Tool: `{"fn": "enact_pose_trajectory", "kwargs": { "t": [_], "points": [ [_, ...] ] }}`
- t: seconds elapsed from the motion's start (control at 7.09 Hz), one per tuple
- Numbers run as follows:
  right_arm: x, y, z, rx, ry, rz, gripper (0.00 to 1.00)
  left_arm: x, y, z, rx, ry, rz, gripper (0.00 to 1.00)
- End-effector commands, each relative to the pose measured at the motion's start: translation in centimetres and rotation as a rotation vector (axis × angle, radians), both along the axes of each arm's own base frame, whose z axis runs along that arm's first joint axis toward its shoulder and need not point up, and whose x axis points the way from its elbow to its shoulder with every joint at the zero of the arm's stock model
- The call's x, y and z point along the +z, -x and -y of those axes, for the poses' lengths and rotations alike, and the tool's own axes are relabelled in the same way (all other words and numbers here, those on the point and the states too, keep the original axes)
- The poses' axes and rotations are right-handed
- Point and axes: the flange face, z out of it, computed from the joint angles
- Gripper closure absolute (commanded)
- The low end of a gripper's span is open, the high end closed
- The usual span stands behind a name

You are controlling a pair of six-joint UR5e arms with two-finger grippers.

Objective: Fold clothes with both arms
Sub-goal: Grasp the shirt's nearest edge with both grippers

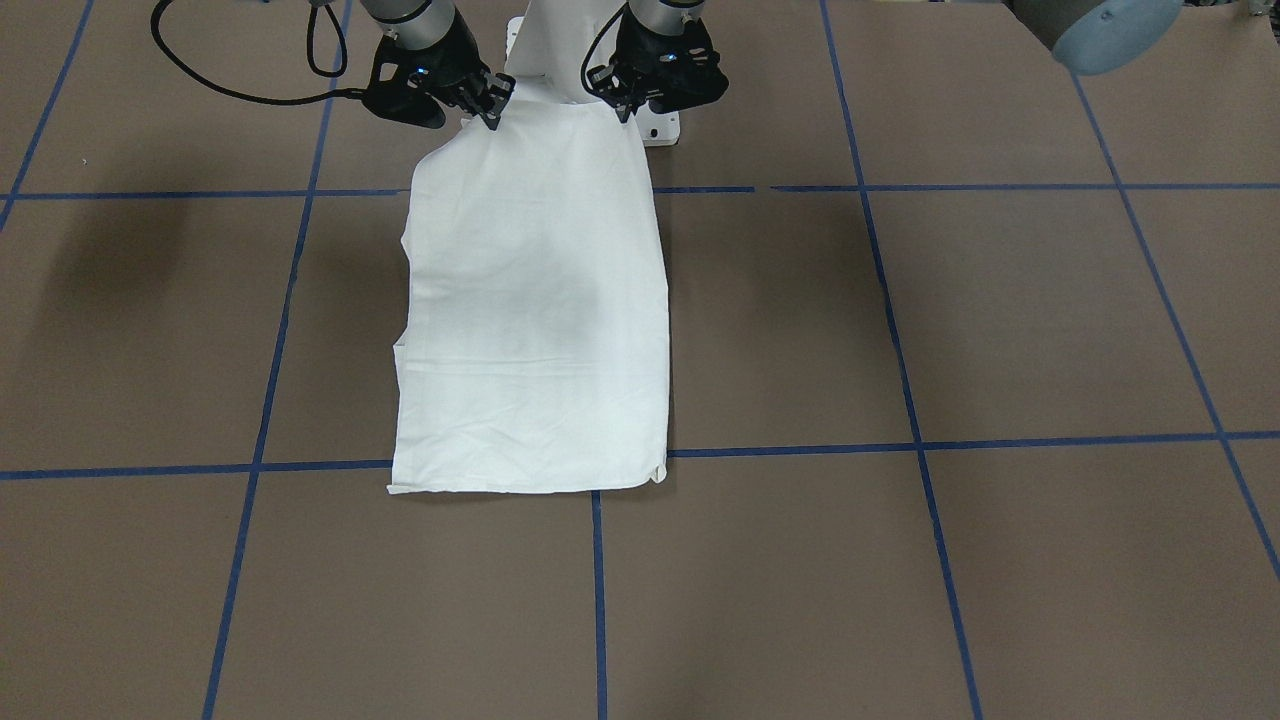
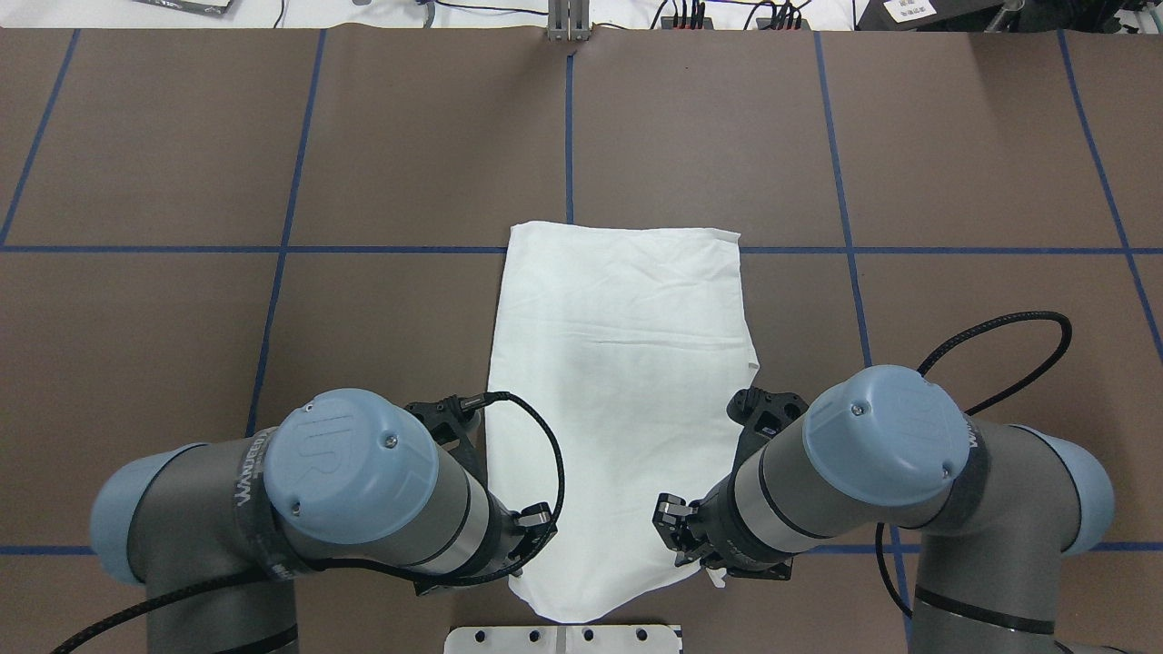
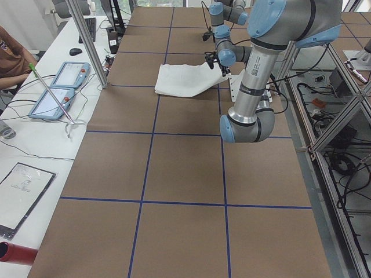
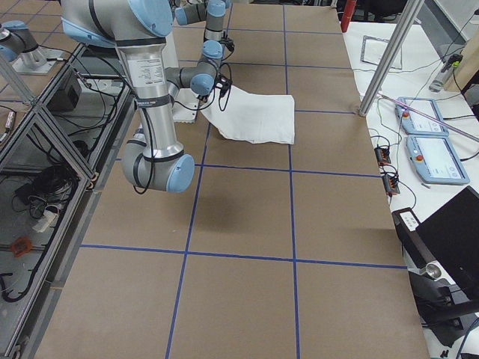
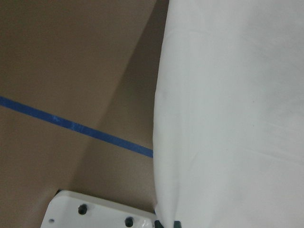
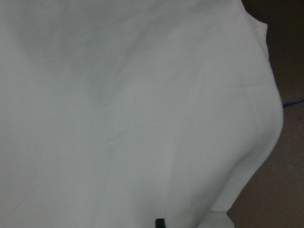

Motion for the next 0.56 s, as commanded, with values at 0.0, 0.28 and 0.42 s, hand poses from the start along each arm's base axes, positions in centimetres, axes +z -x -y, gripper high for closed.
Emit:
{"fn": "enact_pose_trajectory", "kwargs": {
  "t": [0.0,0.28,0.42],
  "points": [
    [0.0,-0.8,1.9,0.038,0.007,-0.002,1.0,-0.3,0.7,0.1,0.002,-0.013,0.01,1.0],
    [-0.6,-1.6,3.9,0.074,0.004,0.011,1.0,-0.6,2.4,4.6,-0.053,-0.067,-0.022,1.0],
    [-1.4,-1.6,6.2,0.116,-0.003,0.016,1.0,-0.5,3.3,7.9,-0.116,-0.077,-0.045,1.0]
  ]
}}
